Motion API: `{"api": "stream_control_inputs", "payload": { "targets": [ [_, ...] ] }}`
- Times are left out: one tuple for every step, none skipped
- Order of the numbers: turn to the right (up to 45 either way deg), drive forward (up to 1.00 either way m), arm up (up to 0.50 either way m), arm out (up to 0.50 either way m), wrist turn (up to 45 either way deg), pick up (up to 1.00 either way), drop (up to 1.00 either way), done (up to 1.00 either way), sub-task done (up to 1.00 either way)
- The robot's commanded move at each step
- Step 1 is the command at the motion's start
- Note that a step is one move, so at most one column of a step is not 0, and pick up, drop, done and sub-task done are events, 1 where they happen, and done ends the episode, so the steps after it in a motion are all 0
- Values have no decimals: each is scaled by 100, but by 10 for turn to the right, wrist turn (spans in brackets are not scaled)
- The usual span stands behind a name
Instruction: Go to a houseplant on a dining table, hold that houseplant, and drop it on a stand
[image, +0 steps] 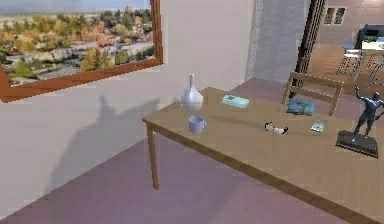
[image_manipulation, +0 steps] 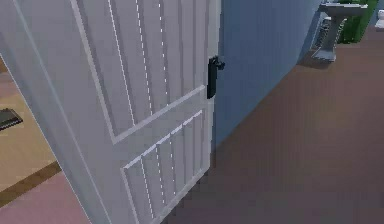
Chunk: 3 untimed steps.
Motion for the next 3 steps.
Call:
{"api": "stream_control_inputs", "payload": {
  "targets": [
    [60, 0, 0, 0, 0, 0, 0, 0, 0],
    [0, 5, 0, 0, 0, 0, 0, 0, 0],
    [-450, 0, 0, 0, 0, 0, 0, 0, 0]
  ]
}}
